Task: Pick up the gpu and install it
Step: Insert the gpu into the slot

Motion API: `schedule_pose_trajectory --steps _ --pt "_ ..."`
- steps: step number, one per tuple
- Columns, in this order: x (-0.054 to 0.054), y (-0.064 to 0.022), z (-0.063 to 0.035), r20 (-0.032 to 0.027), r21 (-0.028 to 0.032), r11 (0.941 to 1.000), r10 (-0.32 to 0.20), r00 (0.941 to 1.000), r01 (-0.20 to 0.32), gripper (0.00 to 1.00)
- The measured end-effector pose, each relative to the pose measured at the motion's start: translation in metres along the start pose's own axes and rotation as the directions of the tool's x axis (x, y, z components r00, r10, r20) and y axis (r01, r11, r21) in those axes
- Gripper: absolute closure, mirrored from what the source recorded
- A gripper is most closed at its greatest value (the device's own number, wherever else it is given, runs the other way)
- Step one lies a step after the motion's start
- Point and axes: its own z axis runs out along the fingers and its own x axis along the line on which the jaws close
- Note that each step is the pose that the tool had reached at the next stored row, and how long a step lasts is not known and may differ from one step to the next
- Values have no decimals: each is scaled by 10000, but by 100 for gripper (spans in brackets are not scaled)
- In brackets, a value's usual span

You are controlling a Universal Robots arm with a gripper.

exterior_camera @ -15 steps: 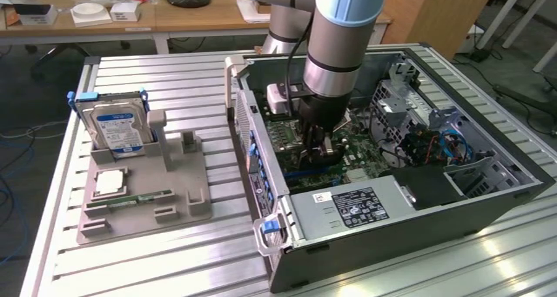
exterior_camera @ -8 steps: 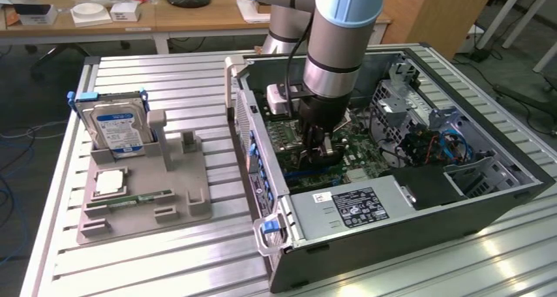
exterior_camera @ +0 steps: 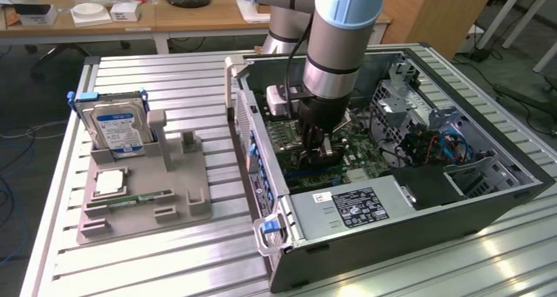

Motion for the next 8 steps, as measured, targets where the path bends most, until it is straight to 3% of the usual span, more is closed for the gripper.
schedule_pose_trajectory --steps 8 --pt "0 0 1 -1 0 10000 0 10000 0 72"
